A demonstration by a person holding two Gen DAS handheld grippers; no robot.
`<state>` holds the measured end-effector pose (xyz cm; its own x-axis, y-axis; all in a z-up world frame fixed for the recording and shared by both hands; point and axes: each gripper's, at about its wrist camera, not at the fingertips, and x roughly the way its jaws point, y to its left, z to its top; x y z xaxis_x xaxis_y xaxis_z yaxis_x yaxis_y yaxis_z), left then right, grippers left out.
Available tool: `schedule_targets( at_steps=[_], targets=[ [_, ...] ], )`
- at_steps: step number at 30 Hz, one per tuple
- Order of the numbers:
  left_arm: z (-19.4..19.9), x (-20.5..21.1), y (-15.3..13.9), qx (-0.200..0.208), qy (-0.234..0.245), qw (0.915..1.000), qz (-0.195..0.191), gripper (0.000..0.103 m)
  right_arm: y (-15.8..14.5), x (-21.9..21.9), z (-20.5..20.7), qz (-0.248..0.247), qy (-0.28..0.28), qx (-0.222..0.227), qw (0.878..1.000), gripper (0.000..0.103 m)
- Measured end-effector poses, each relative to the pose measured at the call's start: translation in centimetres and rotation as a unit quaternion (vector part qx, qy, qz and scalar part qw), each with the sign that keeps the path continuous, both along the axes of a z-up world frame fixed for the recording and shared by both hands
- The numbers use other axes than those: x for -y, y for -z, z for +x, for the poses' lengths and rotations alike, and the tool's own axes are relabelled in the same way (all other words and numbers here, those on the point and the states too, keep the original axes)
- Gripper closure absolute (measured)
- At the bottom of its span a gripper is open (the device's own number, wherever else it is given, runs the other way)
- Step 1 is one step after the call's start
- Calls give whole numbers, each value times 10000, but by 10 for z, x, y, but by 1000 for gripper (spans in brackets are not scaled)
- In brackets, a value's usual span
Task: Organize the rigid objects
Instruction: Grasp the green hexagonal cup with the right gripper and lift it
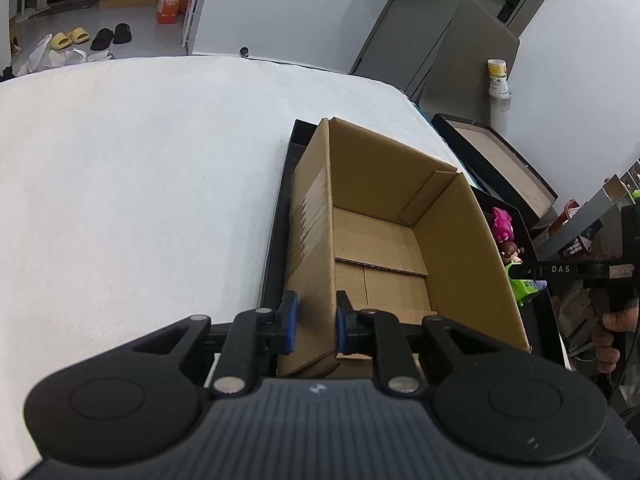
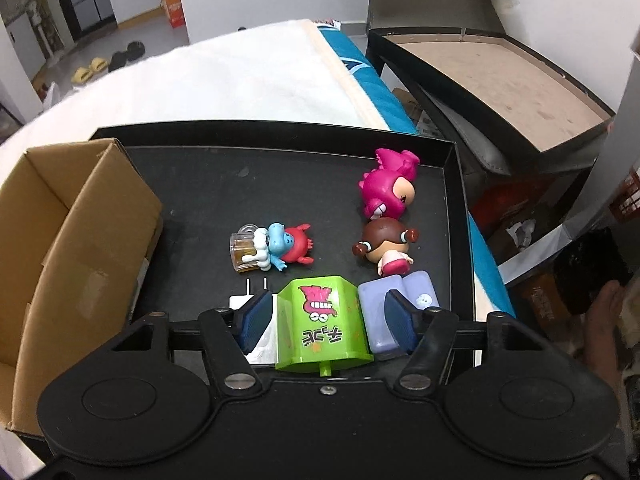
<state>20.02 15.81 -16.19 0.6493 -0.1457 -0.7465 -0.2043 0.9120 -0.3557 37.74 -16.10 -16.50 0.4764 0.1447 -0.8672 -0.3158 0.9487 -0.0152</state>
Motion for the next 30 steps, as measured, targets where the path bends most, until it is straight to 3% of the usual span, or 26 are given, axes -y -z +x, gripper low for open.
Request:
schedule_targets(
  at_steps=[2,3,4,12,15,21,25,30],
  targets=[
    [1,0,0,6,9,10000,15,85,-1,-2,2,-19,11,-73,10000,49],
    [1,0,0,5,9,10000,15,85,-1,-2,2,-4,9,-139,9999,62],
    [1,0,0,5,7,10000,6,85,0,-3,3,22,10,-261,9997,66],
    [-2,0,1,11,45,10000,-18,85,-3,0,-4,-15,42,-937,9956,65],
    [-3,1,1,24,77,10000,10,85,0,0,-9,-28,11,-1181,9930,60],
    [-5,-1,-1,45,123,9999,13,85,14,7,-18,171,165,-1153,9930,50],
    [-3,-2,-1,45,118,9999,-12,85,33,16,-19,312,416,-1390,9889,49],
    [-5,-4,1,69,125,9999,-47,85,35,30,-24,742,688,-1333,9859,51]
  ],
)
